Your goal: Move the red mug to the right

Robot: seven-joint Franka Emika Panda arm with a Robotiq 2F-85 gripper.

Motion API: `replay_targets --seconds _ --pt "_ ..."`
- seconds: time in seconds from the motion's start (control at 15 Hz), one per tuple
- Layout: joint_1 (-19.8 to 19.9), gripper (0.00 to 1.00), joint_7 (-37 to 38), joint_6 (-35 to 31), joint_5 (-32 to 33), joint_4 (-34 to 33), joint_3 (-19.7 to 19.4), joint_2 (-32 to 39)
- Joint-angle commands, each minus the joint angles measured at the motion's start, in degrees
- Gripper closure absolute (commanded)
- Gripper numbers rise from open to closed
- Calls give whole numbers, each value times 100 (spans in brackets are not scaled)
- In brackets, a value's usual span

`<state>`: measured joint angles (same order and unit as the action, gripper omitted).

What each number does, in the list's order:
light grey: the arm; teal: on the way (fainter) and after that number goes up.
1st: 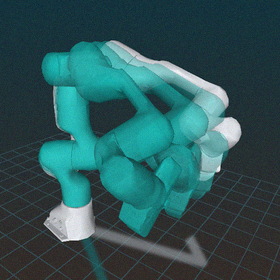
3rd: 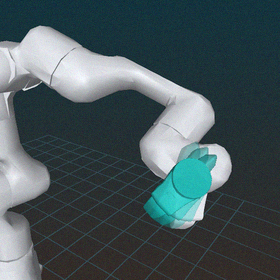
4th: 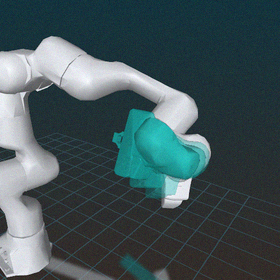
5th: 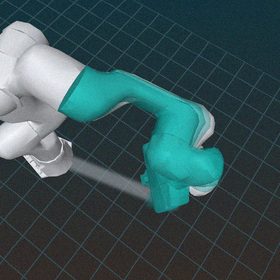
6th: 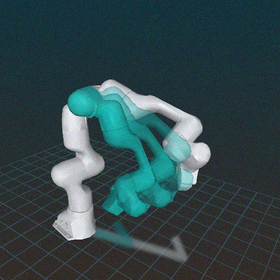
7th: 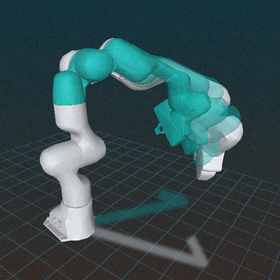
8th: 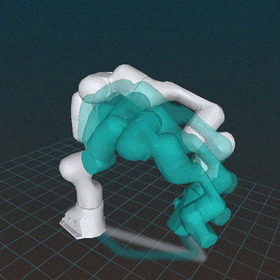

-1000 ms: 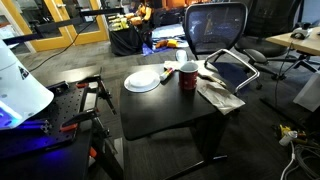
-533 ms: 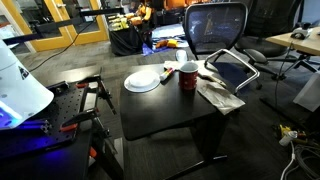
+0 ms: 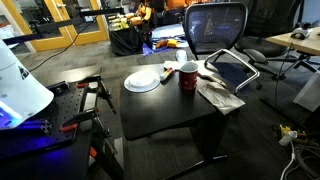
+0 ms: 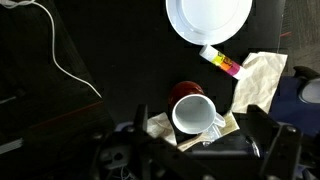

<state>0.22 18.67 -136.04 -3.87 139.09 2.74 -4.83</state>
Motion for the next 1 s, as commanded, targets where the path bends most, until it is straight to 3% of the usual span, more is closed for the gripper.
replay_targets --seconds 0.0,0.6,0.93 --pt "-20 0 548 -185 -26 -289 -11 518" --pt "-191 0 1435 -1474 -197 -1003 -272 2137" --pt "-314 0 1552 -1645 -478 -1379 -402 2801"
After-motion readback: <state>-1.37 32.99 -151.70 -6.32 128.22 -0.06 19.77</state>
